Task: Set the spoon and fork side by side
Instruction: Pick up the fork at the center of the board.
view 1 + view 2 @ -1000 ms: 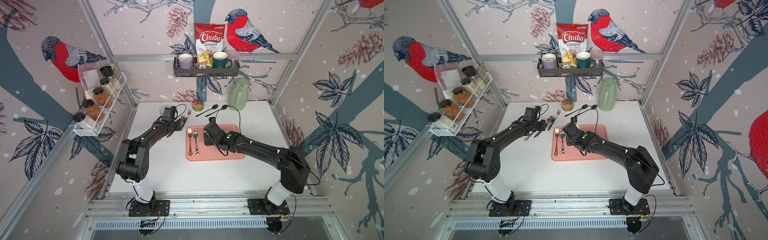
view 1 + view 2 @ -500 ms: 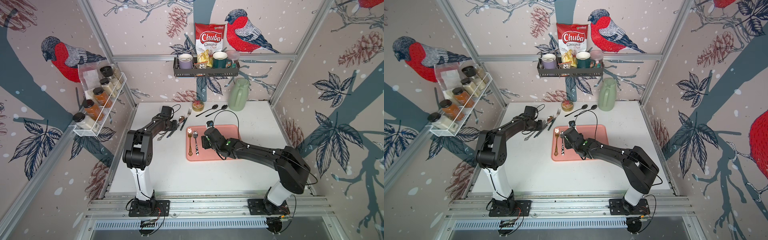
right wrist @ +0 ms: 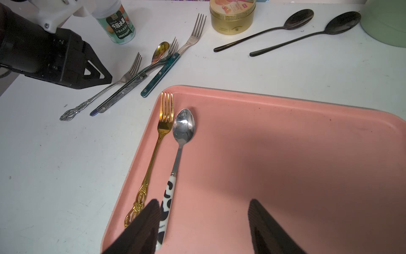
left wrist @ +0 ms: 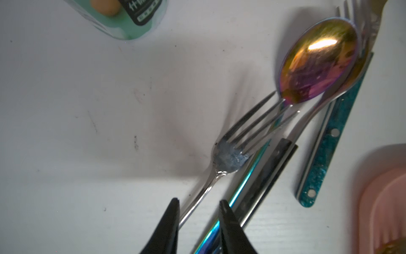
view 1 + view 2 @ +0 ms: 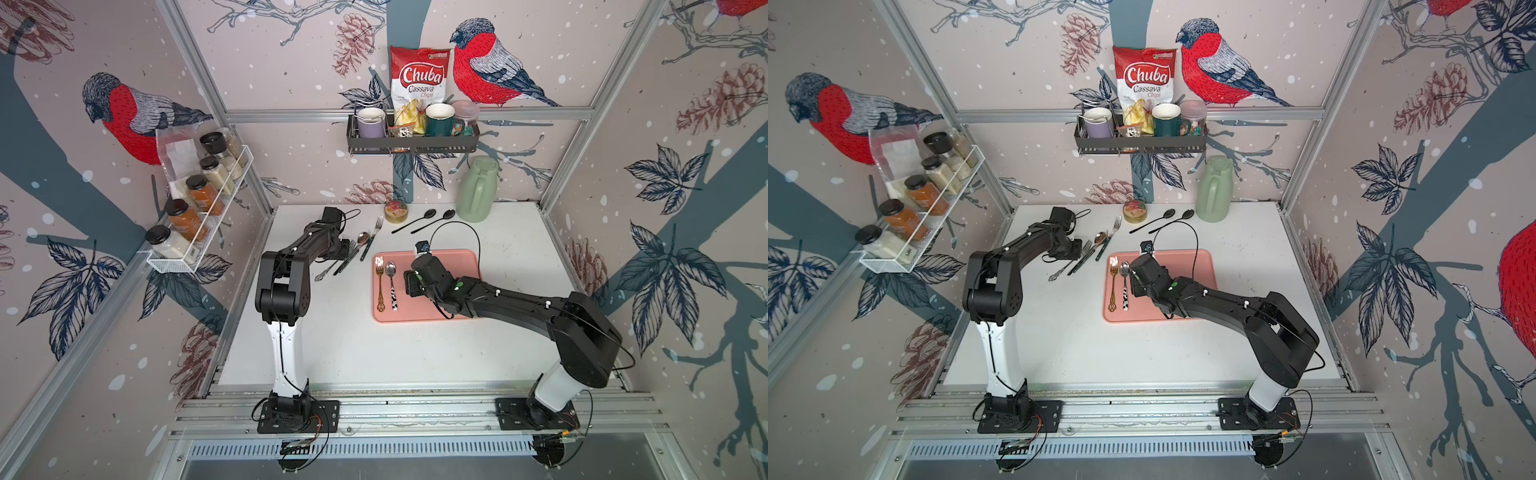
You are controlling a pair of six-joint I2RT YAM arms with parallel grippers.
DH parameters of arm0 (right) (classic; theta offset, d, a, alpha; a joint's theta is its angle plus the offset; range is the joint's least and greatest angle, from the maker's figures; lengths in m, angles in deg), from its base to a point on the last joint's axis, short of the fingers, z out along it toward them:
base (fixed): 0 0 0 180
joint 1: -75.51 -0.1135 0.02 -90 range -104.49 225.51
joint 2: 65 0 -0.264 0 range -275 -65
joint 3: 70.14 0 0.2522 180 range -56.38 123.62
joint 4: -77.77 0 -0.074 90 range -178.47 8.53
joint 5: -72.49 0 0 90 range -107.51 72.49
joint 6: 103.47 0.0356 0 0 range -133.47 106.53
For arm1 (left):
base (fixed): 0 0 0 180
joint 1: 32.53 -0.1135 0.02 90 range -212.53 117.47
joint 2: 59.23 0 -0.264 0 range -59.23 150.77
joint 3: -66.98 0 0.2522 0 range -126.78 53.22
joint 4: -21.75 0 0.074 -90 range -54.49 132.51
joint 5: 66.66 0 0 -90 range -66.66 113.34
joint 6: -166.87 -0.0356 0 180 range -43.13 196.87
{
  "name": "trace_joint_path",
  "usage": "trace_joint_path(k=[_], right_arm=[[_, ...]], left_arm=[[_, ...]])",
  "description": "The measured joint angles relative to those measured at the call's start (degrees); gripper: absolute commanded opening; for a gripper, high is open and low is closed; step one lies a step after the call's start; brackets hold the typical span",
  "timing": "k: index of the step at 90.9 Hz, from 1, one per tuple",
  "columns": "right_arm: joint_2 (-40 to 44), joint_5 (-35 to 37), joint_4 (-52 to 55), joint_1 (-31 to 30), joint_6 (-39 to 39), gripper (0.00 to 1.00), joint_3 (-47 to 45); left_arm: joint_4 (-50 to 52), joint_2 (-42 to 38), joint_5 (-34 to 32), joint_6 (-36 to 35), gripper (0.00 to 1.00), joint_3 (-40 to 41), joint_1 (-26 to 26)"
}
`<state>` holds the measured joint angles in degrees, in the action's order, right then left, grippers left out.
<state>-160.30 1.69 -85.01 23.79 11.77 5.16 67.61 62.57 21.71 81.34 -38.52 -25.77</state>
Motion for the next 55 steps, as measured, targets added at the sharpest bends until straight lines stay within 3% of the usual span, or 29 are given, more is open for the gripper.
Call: trace_joint_path(k=[31,46,55], right_arm=[[-0.4,-0.1,0.1,0.4,0.0,0.65,0.0],[-0.6,-0.2,0.3,0.8,0.1,0.66,0.3],[-0.6,-0.4,0.3,1.1,0.2,0.66,0.3]], left_arm=[[4.6,4.7,0.3,-1.0,0.26,-4.6,-0.7],[5.8,6.1,0.5,-1.3,0.08,-6.6,-0.9],[5.8,6.2,0.1,-0.8,0.03,-6.8,-1.0]])
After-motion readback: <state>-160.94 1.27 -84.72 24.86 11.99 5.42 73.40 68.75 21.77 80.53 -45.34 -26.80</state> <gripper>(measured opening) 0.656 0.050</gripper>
